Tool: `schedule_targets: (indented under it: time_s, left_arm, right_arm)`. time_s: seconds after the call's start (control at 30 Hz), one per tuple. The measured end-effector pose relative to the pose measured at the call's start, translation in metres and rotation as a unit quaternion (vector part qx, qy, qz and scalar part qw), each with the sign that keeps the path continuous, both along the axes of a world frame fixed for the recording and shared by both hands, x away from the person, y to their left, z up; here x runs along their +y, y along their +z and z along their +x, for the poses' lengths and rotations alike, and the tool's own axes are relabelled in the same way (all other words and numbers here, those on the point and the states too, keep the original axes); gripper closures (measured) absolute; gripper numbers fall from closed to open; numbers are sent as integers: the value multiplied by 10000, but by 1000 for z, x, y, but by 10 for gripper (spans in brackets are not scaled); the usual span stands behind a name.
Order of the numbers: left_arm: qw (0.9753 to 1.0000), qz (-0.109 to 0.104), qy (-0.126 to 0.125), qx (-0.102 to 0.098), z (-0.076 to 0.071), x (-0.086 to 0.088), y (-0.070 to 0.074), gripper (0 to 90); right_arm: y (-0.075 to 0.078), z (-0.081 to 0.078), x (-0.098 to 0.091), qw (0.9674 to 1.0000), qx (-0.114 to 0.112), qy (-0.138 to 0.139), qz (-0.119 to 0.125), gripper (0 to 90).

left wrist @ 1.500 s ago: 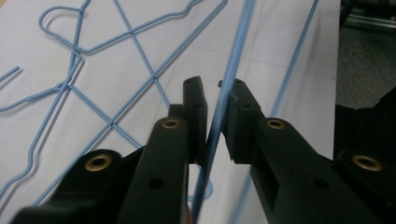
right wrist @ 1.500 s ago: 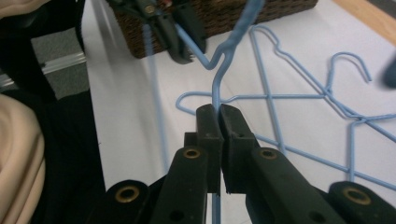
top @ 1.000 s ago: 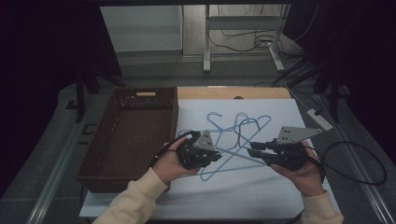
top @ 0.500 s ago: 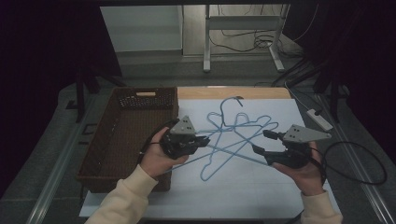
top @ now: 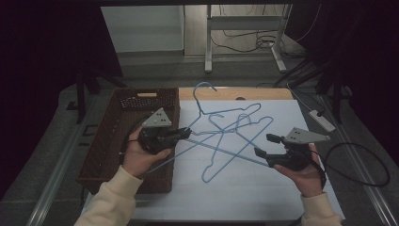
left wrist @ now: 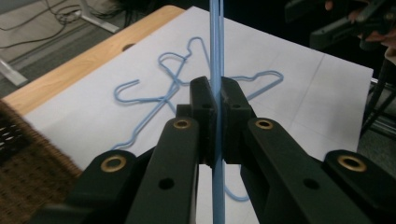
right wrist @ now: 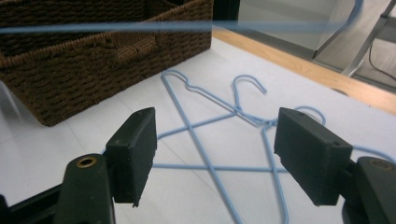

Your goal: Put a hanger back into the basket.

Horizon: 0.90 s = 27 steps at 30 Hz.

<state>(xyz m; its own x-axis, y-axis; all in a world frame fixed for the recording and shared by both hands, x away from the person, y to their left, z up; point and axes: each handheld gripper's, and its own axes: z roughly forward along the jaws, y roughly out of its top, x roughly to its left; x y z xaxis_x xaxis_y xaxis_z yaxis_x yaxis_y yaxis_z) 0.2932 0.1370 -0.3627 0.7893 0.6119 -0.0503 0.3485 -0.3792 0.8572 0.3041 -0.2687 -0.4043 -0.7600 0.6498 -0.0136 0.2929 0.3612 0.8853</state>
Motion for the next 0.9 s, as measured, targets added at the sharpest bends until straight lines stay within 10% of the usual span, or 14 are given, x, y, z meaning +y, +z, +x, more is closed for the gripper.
schedule_targets:
  time_s: [0.9]
  left_arm:
    - [9943, -62, 1064, 18, 3, 86, -6, 861]
  right_arm:
    - [-43, 0, -11, 9984, 474, -269, -133, 280]
